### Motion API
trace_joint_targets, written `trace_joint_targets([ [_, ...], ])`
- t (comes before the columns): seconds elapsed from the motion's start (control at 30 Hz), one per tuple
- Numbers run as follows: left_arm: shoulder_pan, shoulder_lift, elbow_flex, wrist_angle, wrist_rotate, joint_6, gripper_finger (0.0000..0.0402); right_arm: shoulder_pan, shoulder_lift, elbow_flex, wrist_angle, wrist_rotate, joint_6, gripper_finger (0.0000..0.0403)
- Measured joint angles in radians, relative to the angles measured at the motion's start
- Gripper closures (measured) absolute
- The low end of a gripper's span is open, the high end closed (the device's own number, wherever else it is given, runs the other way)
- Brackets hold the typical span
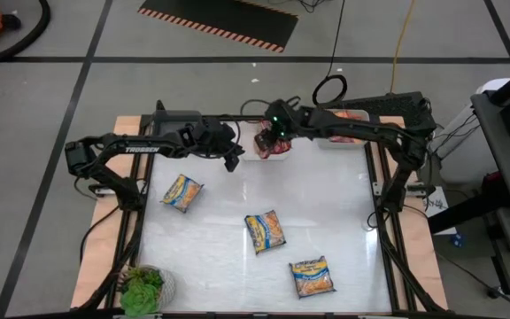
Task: Sort Maruchan noodles
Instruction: Put the red noodle pack into the white bin
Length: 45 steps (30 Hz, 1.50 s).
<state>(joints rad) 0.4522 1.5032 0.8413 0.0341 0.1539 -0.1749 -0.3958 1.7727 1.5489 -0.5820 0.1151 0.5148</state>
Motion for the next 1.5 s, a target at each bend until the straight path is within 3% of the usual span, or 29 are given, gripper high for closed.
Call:
trace_joint_targets([
  [0.13,-0.001,0.000,0.000,-0.004,0.000,0.004,0.0307,-0.065,0.059,0.008,-0.051,-0.141,0.038,0.0223],
  [0.3,-0.013,0.000,0.000,-0.005,0.001,0.000,0.0307,-0.110,0.112,0.009,-0.105,-0.194,0.034,0.0234],
  [0.67,-0.021,-0.006,-0.001,-0.003,0.005,-0.009,0.0307,-0.108,0.118,0.008,-0.013,-0.357,0.006,0.0236],
  [0.83,-0.021,-0.006,-0.001,0.001,0.005,-0.009,0.0307,-0.098,0.120,0.008,-0.017,-0.382,0.007,0.0236],
  [1.03,-0.021,-0.006,-0.001,0.007,0.005,-0.011,0.0307,-0.100,0.119,0.008,-0.042,-0.300,0.019,0.0236],
  [1.5,-0.029,-0.006,-0.001,0.029,0.005,-0.012,0.0307,-0.111,0.119,-0.043,0.018,-0.328,-0.030,0.0240],
])
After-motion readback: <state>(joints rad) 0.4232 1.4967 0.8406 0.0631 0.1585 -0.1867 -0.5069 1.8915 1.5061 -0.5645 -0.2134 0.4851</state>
